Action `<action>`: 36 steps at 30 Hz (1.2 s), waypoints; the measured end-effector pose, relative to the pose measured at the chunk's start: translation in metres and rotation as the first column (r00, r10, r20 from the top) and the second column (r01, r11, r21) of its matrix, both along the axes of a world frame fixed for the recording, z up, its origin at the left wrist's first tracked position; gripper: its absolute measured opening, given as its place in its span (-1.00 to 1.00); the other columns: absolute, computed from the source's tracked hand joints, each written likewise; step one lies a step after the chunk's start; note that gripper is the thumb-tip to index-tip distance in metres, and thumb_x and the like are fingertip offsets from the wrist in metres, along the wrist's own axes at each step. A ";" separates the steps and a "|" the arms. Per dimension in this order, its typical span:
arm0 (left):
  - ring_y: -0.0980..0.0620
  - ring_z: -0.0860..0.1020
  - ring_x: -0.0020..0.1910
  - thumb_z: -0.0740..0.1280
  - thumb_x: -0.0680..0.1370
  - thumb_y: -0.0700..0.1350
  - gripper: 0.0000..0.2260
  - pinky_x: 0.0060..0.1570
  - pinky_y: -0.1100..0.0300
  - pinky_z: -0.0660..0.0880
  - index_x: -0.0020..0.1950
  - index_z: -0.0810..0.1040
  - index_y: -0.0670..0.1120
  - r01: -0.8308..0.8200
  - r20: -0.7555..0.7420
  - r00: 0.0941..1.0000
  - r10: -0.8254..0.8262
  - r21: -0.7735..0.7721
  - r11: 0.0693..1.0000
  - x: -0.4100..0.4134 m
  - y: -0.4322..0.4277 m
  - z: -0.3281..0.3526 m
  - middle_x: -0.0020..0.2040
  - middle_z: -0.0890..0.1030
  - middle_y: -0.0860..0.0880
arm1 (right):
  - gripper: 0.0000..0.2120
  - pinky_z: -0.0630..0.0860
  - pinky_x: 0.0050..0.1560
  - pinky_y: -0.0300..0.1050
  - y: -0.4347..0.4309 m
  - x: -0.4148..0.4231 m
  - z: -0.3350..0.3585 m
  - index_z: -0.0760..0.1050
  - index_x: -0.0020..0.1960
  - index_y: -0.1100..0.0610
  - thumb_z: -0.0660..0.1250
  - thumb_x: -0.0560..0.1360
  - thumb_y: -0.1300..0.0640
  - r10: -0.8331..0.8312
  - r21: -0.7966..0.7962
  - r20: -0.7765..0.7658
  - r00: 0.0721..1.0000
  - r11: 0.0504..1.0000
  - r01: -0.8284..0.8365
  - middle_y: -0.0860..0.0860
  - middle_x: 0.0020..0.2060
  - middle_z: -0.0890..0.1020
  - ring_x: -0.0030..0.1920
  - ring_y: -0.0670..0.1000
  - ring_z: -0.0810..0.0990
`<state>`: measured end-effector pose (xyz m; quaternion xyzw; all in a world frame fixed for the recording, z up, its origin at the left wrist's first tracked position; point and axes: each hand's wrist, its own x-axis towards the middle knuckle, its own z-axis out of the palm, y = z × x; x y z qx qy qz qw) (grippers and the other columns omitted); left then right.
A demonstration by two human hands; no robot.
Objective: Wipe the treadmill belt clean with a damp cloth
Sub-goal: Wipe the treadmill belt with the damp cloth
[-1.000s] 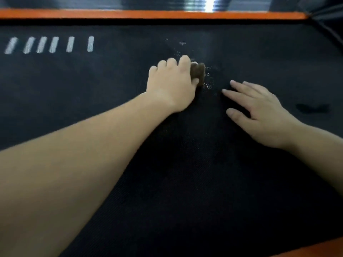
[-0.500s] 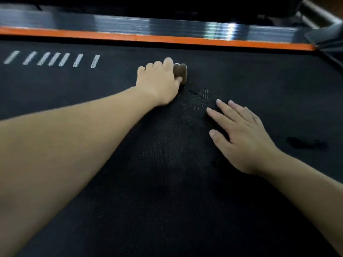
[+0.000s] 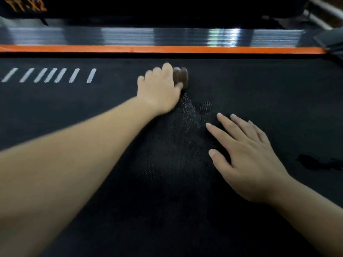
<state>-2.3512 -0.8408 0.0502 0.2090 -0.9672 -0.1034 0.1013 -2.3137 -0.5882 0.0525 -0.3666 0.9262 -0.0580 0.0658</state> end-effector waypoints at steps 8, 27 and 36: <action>-0.26 0.41 0.35 0.17 0.65 0.18 -0.58 0.31 -0.16 0.26 0.35 0.35 -0.10 -0.042 0.092 0.994 0.052 -0.102 0.994 -0.044 -0.037 0.006 0.34 0.48 -0.22 | -0.39 -0.11 0.59 0.05 0.001 0.000 -0.001 0.06 0.60 -0.20 -0.13 0.57 -0.29 0.013 -0.023 -0.039 0.999 1.000 -0.014 -0.14 0.62 0.00 0.60 -0.10 -0.17; -0.23 0.41 0.32 0.16 0.67 0.14 -0.63 0.30 -0.14 0.26 0.35 0.34 -0.07 0.025 0.027 0.999 -0.025 -0.021 0.999 -0.077 -0.015 0.000 0.31 0.49 -0.17 | -0.38 -0.09 0.59 0.05 0.002 0.001 -0.001 0.10 0.59 -0.17 -0.09 0.57 -0.29 0.019 -0.046 -0.035 0.999 0.999 -0.020 -0.13 0.61 0.04 0.61 -0.08 -0.12; -0.21 0.51 0.16 0.21 0.63 0.15 -0.69 0.15 -0.09 0.35 0.20 0.40 -0.06 0.313 -0.047 0.946 -0.322 -0.132 0.940 -0.014 0.030 -0.004 0.16 0.56 -0.13 | -0.25 -0.21 0.58 -0.08 0.001 0.000 0.000 -0.09 0.63 -0.04 -0.11 0.52 -0.32 -0.029 -0.084 -0.014 0.999 0.996 0.028 -0.15 0.61 -0.03 0.58 -0.17 -0.20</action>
